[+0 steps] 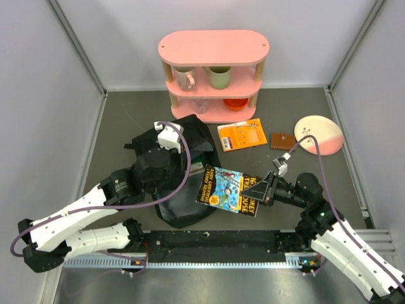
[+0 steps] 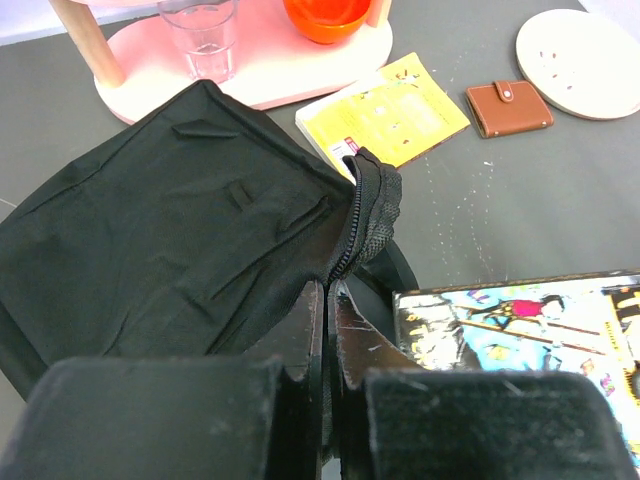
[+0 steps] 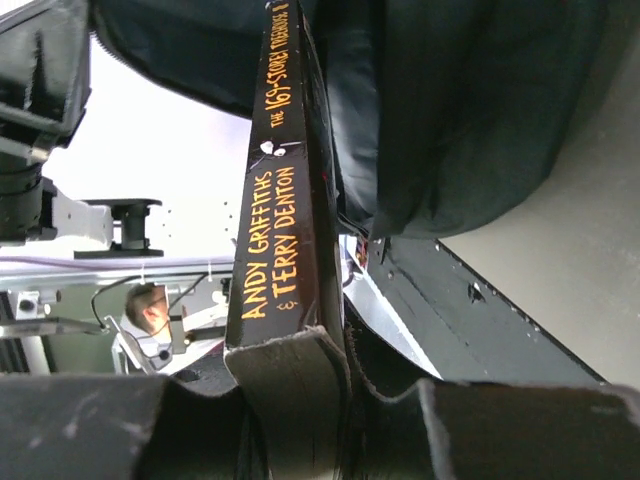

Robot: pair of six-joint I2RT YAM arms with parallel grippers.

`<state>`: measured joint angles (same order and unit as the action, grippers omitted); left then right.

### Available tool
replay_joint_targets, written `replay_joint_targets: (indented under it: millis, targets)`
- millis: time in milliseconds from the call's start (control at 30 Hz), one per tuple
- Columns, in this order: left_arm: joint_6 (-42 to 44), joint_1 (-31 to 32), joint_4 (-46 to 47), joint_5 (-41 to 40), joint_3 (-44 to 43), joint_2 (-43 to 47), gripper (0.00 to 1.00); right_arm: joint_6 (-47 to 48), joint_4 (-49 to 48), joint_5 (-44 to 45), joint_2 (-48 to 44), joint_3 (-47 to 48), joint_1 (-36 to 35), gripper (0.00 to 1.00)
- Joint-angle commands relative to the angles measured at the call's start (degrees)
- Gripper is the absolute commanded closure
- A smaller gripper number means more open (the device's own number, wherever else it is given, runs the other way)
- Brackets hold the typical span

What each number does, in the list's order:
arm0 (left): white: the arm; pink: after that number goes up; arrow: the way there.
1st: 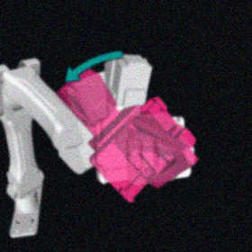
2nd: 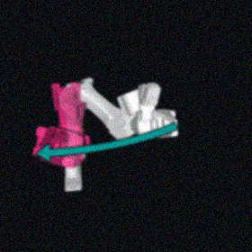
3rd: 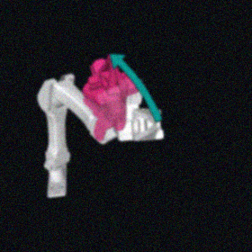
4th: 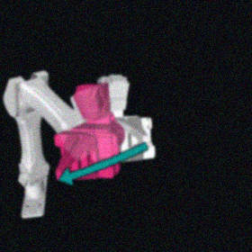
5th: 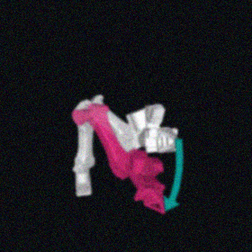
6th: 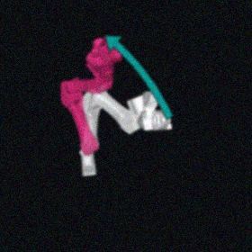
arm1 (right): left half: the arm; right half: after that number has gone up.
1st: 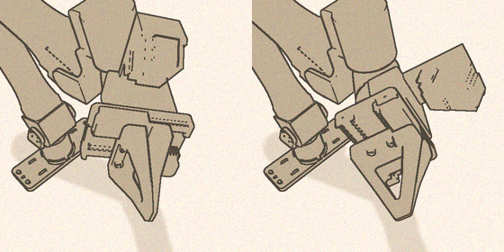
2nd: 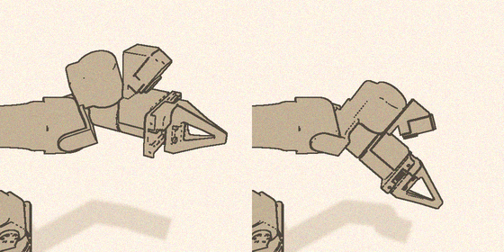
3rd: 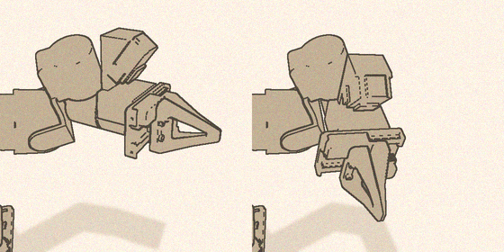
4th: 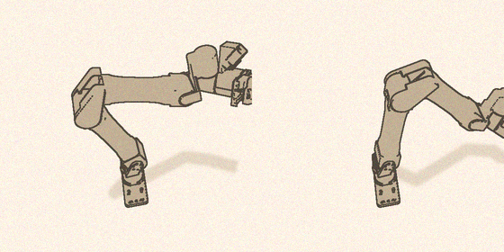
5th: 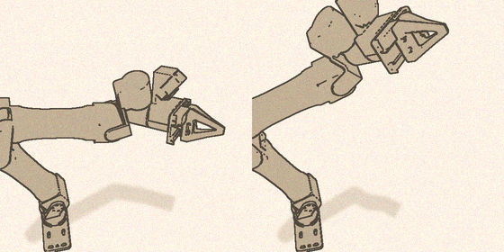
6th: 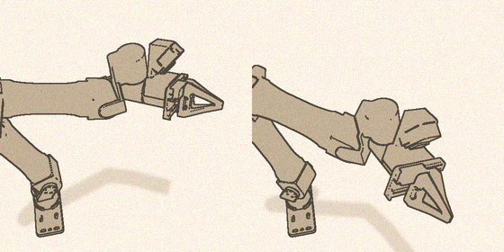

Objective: Pack the student bag
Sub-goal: Place the book in the student bag.

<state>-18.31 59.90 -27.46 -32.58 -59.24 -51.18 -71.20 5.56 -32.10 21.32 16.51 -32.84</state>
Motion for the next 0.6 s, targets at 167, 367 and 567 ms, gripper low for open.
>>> replay_joint_targets:
  millis: [167, 367, 567]
  targets:
    - [-1.91, -0.05, 5.40, 0.85, -3.60, 0.20, 1.00, -2.28, -12.24, -1.83, 6.18, 2.83, -1.35, 1.00]
    - [-2.35, -0.05, 5.67, 1.82, -3.51, 0.29, 1.00, -4.13, -15.58, 2.03, 13.21, 2.73, -3.19, 1.00]
    - [-2.26, -0.05, 6.11, 3.48, -3.07, 1.43, 1.00, -6.23, -24.10, 6.95, 24.80, 4.93, -7.23, 1.00]
